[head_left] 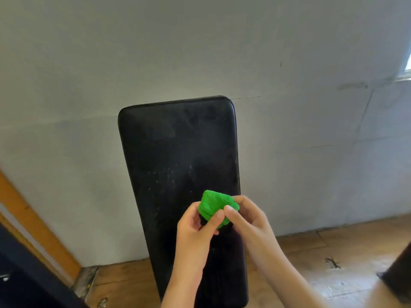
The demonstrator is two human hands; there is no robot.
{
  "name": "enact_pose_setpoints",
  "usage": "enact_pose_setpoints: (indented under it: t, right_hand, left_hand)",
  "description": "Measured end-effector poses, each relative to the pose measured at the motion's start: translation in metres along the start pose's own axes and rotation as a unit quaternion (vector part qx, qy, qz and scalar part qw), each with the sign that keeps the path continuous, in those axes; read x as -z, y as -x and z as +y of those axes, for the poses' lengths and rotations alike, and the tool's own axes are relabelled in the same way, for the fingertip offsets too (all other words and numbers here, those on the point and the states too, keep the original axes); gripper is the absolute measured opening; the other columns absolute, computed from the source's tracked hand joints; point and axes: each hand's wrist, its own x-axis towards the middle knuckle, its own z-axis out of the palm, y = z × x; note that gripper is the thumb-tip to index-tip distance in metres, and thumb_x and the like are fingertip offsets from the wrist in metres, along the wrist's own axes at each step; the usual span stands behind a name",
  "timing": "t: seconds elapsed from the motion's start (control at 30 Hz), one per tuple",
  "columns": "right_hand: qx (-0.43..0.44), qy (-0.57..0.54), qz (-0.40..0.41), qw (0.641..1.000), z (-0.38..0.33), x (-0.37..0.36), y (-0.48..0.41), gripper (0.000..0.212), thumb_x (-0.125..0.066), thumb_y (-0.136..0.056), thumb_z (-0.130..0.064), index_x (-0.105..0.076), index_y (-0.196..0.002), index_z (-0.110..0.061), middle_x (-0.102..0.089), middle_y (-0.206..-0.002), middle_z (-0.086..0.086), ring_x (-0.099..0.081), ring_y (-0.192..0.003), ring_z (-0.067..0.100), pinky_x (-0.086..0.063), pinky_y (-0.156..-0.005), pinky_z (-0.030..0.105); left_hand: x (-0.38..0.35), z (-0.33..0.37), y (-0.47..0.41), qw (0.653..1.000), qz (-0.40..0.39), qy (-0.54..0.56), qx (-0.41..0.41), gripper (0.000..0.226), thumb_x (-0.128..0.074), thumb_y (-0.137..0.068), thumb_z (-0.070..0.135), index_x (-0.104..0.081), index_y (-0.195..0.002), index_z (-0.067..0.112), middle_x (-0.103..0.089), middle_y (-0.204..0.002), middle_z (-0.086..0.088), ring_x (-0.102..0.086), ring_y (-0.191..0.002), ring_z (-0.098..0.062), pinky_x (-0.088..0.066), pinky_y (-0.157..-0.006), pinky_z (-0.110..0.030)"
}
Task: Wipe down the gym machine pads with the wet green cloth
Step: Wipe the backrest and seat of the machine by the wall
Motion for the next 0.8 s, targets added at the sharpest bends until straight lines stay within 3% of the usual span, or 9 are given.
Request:
enact_pose_setpoints:
  t: [0.1, 0.2, 0.3, 0.53, 0.6, 0.7, 0.8]
  right_hand:
    - [-0.025, -0.076, 0.025, 0.996, 0.0, -0.007, -0.005, 0.044, -0.072, -0.076, -0.041, -0.068, -0.108, -0.012, -0.071, -0.104, 0.007, -0.067, -0.099, 0.02, -0.053, -0.081, 0.026]
    - [-0.007, -0.059, 0.021, 0.998, -0.004, -0.016, -0.013, 0.036, -0.074, -0.084, -0.029, -0.066, -0.114, -0.012, -0.071, -0.109, 0.009, -0.067, -0.105, 0.022, -0.053, -0.089, 0.031]
    - [-0.015, -0.068, 0.026, 0.997, -0.011, -0.023, -0.023, 0.036, -0.068, -0.08, -0.029, -0.066, -0.111, -0.012, -0.071, -0.107, 0.009, -0.067, -0.106, 0.022, -0.052, -0.093, 0.034]
    - [-0.028, -0.168, 0.052, 0.984, -0.024, -0.038, -0.048, 0.041, -0.064, -0.079, -0.033, -0.065, -0.111, -0.007, -0.071, -0.106, 0.014, -0.068, -0.103, 0.026, -0.054, -0.088, 0.033]
    - [-0.013, -0.154, 0.064, 0.986, -0.027, -0.044, -0.054, 0.041, -0.062, -0.08, -0.035, -0.064, -0.109, -0.007, -0.071, -0.103, 0.012, -0.067, -0.097, 0.025, -0.053, -0.086, 0.034]
    - [0.018, -0.155, 0.089, 0.984, -0.037, -0.043, -0.071, 0.038, -0.061, -0.08, -0.032, -0.06, -0.108, -0.007, -0.067, -0.097, 0.009, -0.063, -0.094, 0.022, -0.051, -0.086, 0.04]
    - [0.064, -0.074, 0.098, 0.99, -0.057, -0.027, -0.097, 0.011, -0.057, -0.092, -0.018, -0.055, -0.102, -0.016, -0.066, -0.091, -0.003, -0.065, -0.087, 0.01, -0.057, -0.075, 0.034]
  left_hand:
    - [-0.008, 0.002, -0.005, 0.999, 0.031, 0.028, -0.016, 0.033, -0.071, -0.07, 0.031, -0.069, -0.099, 0.016, -0.071, -0.091, -0.001, -0.067, -0.084, -0.012, -0.053, -0.066, -0.021]
    - [-0.015, 0.005, -0.011, 0.994, 0.061, 0.091, -0.016, 0.036, -0.07, -0.069, 0.026, -0.069, -0.102, 0.011, -0.073, -0.096, -0.008, -0.069, -0.093, -0.02, -0.054, -0.079, -0.03]
    - [-0.017, 0.01, -0.018, 0.987, 0.052, 0.153, -0.003, 0.033, -0.067, -0.073, 0.023, -0.07, -0.104, 0.011, -0.073, -0.099, -0.009, -0.069, -0.098, -0.022, -0.054, -0.08, -0.029]
    - [-0.014, 0.023, -0.038, 0.975, 0.017, 0.219, -0.014, 0.031, -0.06, -0.083, 0.014, -0.066, -0.112, 0.004, -0.071, -0.108, -0.011, -0.067, -0.105, -0.023, -0.055, -0.084, -0.029]
    - [-0.011, 0.026, -0.044, 0.987, 0.017, 0.157, -0.026, 0.031, -0.063, -0.08, 0.021, -0.068, -0.109, 0.009, -0.073, -0.104, -0.006, -0.069, -0.1, -0.019, -0.056, -0.082, -0.032]
    - [0.004, 0.029, -0.057, 0.995, 0.029, -0.042, -0.082, 0.022, -0.069, -0.073, 0.04, -0.071, -0.089, 0.026, -0.072, -0.097, 0.005, -0.067, -0.095, -0.013, -0.05, -0.075, -0.026]
    - [0.038, 0.039, -0.077, 0.938, 0.139, -0.247, -0.2, 0.017, -0.066, -0.08, 0.041, -0.065, -0.083, 0.025, -0.061, -0.105, 0.014, -0.055, -0.104, -0.004, -0.044, -0.085, -0.022]
